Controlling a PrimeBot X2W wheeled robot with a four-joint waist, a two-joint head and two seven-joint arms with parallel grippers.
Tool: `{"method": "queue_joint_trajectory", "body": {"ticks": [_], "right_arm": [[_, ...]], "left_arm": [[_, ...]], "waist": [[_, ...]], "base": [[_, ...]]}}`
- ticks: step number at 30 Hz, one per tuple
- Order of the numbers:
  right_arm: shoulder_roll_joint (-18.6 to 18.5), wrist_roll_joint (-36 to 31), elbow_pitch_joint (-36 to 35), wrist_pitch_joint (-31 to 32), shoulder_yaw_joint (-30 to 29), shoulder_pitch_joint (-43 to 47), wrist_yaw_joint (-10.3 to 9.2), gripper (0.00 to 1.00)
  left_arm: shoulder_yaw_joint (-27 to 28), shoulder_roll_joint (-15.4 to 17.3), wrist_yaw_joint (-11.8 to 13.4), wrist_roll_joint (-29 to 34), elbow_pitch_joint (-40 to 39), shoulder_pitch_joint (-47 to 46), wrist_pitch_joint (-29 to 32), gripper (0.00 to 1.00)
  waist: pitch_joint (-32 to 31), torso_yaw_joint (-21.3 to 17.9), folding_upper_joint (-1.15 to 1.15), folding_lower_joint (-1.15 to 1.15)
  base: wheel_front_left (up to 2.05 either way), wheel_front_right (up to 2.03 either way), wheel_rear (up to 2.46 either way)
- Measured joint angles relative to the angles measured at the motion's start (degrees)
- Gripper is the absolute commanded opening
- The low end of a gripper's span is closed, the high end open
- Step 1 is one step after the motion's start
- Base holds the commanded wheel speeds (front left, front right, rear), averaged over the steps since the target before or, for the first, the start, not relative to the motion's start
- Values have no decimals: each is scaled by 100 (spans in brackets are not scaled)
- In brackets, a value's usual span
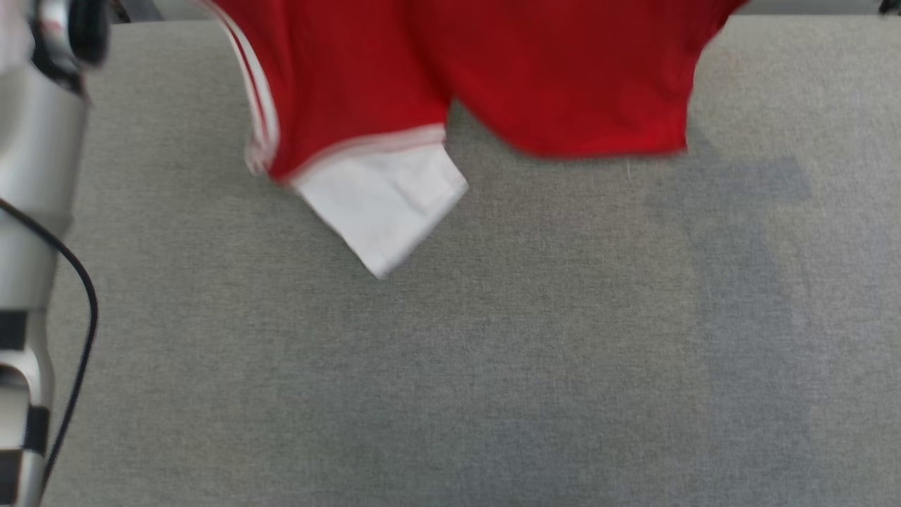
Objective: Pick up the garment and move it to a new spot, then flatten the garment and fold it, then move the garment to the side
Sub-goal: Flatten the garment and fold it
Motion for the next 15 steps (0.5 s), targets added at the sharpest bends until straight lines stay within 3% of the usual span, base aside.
{"method": "queue_joint_trajectory", "body": {"ticks": [9, 15], "right_arm": [[189, -456, 651, -701, -300, -1606, 2, 0], [203, -582, 1028, -910, -322, -2288, 2, 0]], "left_arm": [[76, -59, -73, 169, 987, -1817, -94, 0], [146, -290, -167, 131, 1484, -2395, -269, 0]], "waist": [[656, -238, 0, 0], [1168, -280, 0, 0]], "base": [[0, 0, 0], [0, 0, 0]]}}
